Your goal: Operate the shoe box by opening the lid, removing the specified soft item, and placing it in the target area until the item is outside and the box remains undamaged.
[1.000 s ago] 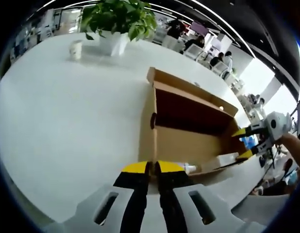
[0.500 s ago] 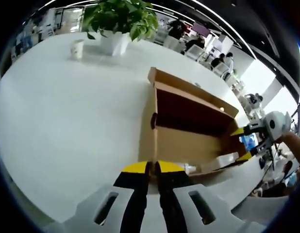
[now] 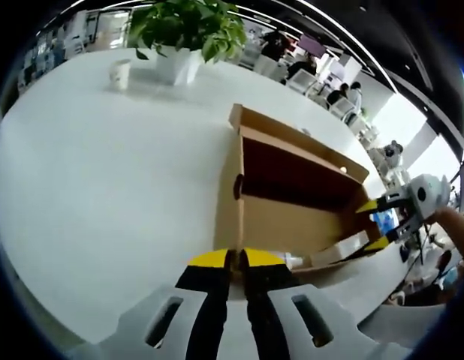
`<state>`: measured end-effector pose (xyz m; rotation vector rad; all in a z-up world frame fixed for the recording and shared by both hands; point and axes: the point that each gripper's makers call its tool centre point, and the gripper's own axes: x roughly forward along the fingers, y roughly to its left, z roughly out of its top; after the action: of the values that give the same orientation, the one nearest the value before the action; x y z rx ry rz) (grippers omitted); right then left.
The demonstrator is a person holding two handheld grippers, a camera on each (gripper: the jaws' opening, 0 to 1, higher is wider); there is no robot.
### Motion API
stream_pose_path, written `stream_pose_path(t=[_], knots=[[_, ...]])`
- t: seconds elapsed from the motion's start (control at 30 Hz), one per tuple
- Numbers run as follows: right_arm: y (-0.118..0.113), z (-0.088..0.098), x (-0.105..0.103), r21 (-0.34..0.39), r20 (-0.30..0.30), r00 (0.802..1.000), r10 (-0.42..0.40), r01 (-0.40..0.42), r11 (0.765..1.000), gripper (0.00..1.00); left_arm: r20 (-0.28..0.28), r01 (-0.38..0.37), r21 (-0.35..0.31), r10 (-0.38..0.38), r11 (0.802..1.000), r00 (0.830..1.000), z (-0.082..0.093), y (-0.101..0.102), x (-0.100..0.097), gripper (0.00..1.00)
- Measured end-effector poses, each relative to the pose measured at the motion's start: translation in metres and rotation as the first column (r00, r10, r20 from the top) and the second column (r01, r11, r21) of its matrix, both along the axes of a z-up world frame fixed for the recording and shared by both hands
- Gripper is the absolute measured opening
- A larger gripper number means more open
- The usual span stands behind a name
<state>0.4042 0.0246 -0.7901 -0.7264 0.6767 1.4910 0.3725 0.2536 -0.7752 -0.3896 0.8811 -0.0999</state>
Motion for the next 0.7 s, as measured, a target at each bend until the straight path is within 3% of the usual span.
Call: stream_pose_path(t=[0.47,0.7], knots=[[0.016,-0.011,-0.013,0.022,0.025,0.999,0.035,-0.035,0.999,0.17,0.009,-0.022,-0.008,0.022,1.000,1.000,0.000,0.000,-0.001,0.04],[0.019,-0.006,-0.014,0.041,0.027,0.999,0.022,-0.023,0.999,0.15,0.012,-0.030,-0.007,0.030,1.000,0.999,-0.001,0.002,0.001,0.04]])
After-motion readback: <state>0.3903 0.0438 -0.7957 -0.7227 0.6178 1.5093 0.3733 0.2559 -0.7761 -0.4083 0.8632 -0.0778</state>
